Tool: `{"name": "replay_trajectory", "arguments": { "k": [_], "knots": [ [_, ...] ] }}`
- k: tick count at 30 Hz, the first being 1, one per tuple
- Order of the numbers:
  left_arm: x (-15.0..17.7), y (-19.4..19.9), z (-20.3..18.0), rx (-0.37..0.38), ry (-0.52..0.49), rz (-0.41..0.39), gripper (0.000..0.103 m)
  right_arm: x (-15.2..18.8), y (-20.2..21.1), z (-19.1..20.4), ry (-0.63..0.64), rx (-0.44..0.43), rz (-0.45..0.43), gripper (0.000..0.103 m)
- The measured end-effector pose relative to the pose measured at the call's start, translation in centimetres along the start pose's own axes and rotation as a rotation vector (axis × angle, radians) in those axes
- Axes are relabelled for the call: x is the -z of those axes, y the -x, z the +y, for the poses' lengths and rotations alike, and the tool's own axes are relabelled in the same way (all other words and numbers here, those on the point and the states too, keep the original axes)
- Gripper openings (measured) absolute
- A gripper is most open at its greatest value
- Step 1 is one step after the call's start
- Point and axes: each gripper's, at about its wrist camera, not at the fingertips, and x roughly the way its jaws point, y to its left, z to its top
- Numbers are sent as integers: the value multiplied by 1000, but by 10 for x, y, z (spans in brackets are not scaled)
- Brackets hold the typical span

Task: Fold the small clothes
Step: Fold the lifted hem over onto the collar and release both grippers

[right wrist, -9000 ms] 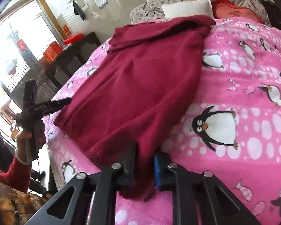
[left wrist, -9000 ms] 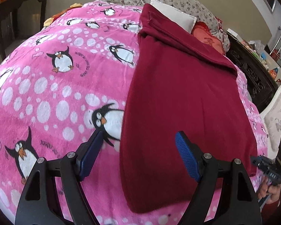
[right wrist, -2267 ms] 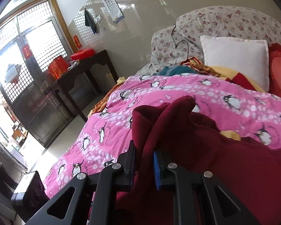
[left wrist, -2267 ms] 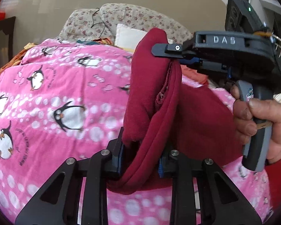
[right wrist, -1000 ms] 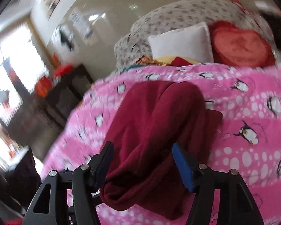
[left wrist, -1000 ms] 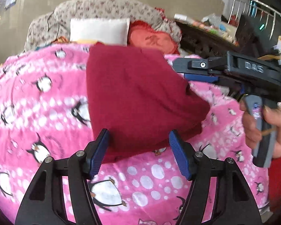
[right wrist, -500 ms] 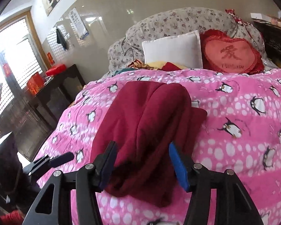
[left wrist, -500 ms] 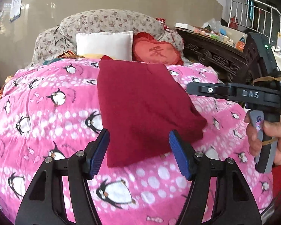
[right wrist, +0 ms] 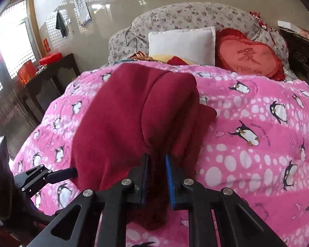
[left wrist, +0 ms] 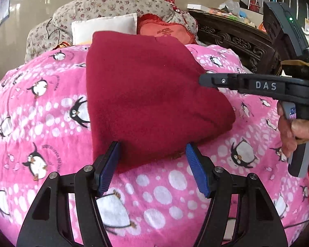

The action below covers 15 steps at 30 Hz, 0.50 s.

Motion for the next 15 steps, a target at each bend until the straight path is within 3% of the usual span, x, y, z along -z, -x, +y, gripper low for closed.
{"name": "replay_trajectory", "arguments": {
  "k": [7, 10, 12, 15],
  "knots": [
    [-7, 31, 16, -45, 51, -63, 66, 2, 43, 35, 46, -62, -77, 14],
    [-11, 32, 23, -82, 66, -61, 66, 5, 39, 44, 50, -93, -62, 16],
    [-10, 34, 28, -84, 87, -59, 66, 11, 27, 43, 63, -53, -43, 16],
    [-7, 35, 34, -97, 110, -56, 66, 28, -5, 27, 11, -1, 68, 16]
  ]
}}
